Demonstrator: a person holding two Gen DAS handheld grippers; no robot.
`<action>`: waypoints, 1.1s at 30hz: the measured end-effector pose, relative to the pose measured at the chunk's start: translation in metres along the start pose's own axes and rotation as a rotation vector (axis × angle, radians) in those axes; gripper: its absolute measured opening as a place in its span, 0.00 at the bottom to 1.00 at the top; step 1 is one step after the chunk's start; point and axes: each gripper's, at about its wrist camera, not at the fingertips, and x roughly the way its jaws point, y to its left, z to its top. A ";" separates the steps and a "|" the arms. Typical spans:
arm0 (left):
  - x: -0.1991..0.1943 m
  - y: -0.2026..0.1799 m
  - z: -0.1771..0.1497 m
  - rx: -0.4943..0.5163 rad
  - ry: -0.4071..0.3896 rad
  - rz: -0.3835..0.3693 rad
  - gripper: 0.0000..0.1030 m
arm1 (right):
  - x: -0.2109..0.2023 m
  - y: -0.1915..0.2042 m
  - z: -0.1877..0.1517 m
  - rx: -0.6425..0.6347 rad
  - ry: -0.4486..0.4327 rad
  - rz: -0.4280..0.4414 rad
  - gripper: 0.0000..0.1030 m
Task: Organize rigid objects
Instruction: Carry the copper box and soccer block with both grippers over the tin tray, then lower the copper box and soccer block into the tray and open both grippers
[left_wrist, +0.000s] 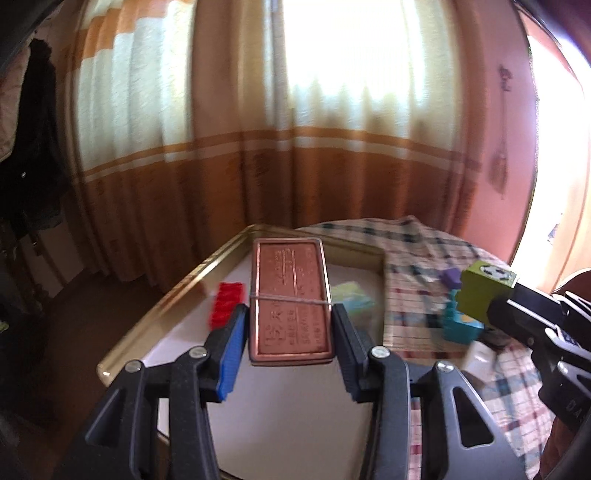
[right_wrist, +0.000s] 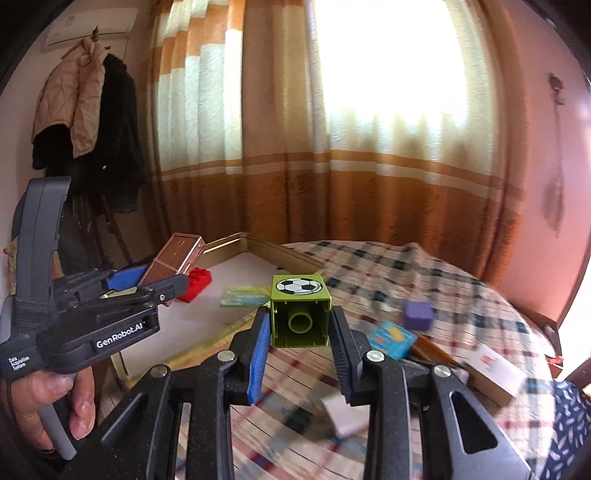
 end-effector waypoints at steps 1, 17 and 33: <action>0.003 0.006 0.001 -0.006 0.008 0.018 0.43 | 0.007 0.004 0.003 0.003 0.009 0.016 0.33; 0.042 0.054 -0.004 -0.049 0.145 0.132 0.43 | 0.087 0.066 0.018 -0.065 0.116 0.112 0.33; 0.038 0.058 0.000 -0.069 0.140 0.156 0.81 | 0.057 0.037 -0.002 0.024 0.127 0.080 0.53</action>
